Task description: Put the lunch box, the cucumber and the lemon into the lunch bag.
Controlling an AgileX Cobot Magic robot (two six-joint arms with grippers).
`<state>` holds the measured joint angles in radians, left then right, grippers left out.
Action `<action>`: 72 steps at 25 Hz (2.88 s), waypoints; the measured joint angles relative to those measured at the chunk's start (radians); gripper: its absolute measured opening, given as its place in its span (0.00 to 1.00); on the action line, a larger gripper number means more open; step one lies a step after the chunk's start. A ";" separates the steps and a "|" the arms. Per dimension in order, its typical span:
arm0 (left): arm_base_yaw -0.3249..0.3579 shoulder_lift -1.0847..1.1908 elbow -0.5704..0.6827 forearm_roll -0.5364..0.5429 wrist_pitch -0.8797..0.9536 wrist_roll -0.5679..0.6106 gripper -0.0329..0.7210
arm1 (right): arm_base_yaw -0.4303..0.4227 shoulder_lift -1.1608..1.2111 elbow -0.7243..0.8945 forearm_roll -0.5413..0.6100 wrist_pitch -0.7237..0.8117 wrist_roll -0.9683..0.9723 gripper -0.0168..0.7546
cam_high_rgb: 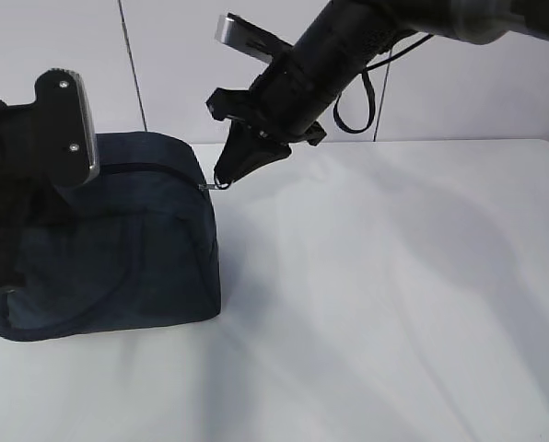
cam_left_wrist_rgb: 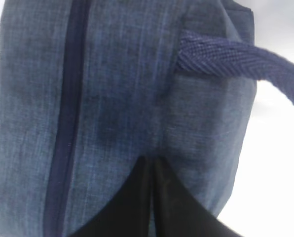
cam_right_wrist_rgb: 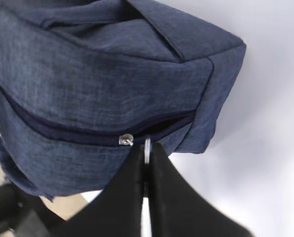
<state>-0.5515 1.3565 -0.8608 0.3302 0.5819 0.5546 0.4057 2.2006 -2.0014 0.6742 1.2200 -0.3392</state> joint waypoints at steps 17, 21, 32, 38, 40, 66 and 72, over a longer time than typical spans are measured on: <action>0.000 0.000 0.000 -0.006 0.001 -0.028 0.03 | 0.000 0.000 0.000 -0.001 0.001 0.422 0.00; 0.000 0.000 0.000 -0.006 0.005 -0.028 0.03 | -0.003 0.000 0.000 -0.045 0.001 0.437 0.00; 0.000 0.000 0.000 -0.006 0.011 -0.045 0.03 | -0.018 0.015 0.000 -0.071 0.002 0.438 0.00; 0.000 0.000 0.000 -0.006 0.011 -0.050 0.03 | -0.018 0.050 0.000 -0.067 0.002 0.413 0.00; 0.000 0.000 0.000 -0.006 0.013 -0.051 0.03 | -0.018 0.064 0.000 -0.061 0.002 0.401 0.00; 0.000 0.000 0.000 0.004 0.018 -0.053 0.03 | -0.021 0.162 -0.037 -0.055 -0.003 0.177 0.01; 0.000 0.000 0.000 0.032 0.018 -0.053 0.03 | -0.021 0.154 -0.085 -0.039 -0.001 0.093 0.19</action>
<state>-0.5515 1.3565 -0.8608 0.3621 0.6002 0.5011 0.3843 2.3548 -2.0859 0.6349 1.2188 -0.2464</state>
